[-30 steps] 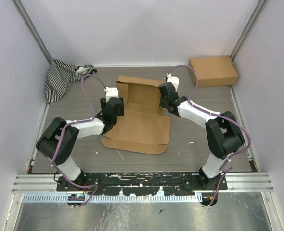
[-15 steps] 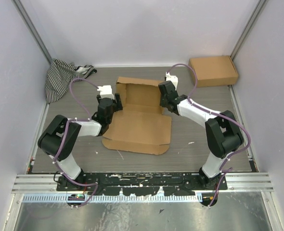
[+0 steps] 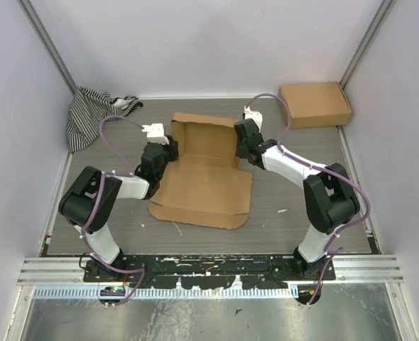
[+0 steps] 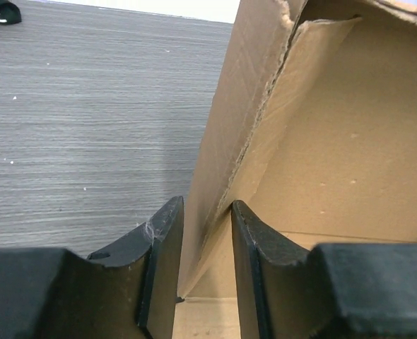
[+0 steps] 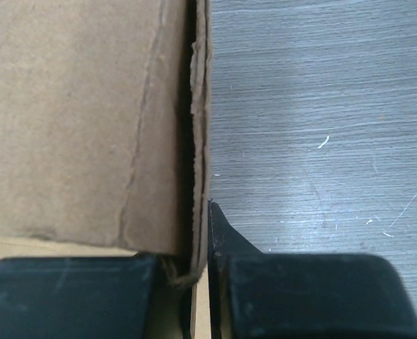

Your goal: Fold the paper box

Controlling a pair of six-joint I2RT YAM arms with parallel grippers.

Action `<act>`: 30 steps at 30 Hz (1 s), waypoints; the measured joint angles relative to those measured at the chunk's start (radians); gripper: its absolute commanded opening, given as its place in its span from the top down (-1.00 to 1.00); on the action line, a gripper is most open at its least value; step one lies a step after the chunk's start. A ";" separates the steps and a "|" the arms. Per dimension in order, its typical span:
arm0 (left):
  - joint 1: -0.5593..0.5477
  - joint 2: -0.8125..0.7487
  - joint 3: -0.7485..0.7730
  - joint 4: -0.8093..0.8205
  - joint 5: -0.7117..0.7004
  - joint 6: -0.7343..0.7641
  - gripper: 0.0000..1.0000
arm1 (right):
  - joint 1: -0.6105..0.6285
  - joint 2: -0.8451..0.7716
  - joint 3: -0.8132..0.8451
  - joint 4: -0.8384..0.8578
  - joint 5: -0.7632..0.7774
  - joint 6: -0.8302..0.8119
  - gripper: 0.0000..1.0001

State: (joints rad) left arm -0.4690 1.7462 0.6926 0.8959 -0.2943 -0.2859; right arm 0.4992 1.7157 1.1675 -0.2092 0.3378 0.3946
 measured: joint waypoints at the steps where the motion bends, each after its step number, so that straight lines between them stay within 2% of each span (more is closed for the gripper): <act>1: 0.000 0.002 0.003 0.002 0.005 0.000 0.13 | -0.001 -0.001 0.000 -0.002 -0.002 0.000 0.98; 5: 0.000 0.018 0.019 0.023 0.017 -0.003 -0.11 | -0.003 -0.006 0.000 -0.004 -0.013 0.000 0.98; 7: 0.000 0.029 0.025 0.035 0.021 -0.003 -0.12 | -0.004 -0.010 0.000 -0.005 -0.020 -0.001 0.98; 8: 0.000 0.037 0.028 0.043 0.024 -0.006 -0.07 | -0.004 -0.011 0.000 -0.006 -0.025 -0.001 0.98; 9: 0.000 0.043 0.029 0.049 0.025 -0.006 0.07 | -0.004 -0.013 0.000 -0.006 -0.030 -0.001 0.98; 11: 0.000 0.055 0.034 0.058 0.031 -0.005 0.56 | -0.004 -0.020 0.000 -0.008 -0.039 -0.001 0.98; 12: 0.000 0.059 0.038 0.057 0.029 -0.004 0.92 | -0.004 -0.021 0.000 -0.010 -0.040 -0.002 0.98; 13: 0.000 0.063 0.043 0.055 0.024 -0.003 0.99 | -0.004 -0.023 0.000 -0.012 -0.036 -0.003 0.98; 17: -0.004 0.065 0.101 -0.074 -0.042 0.028 1.00 | -0.008 -0.032 0.000 -0.022 -0.038 -0.005 0.98; 22: -0.083 0.064 0.222 -0.264 -0.274 0.140 1.00 | -0.001 -0.034 0.005 -0.049 -0.039 0.026 0.98; 27: -0.179 0.064 0.232 -0.265 -0.502 0.292 1.00 | -0.003 -0.033 0.026 -0.085 -0.045 0.074 0.98; 30: -0.208 0.063 0.223 -0.222 -0.575 0.352 0.86 | -0.004 -0.022 0.036 -0.099 -0.054 0.100 0.98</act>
State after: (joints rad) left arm -0.6765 1.8088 0.9157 0.6739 -0.8696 0.0658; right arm 0.4953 1.6936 1.2034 -0.3080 0.2836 0.4946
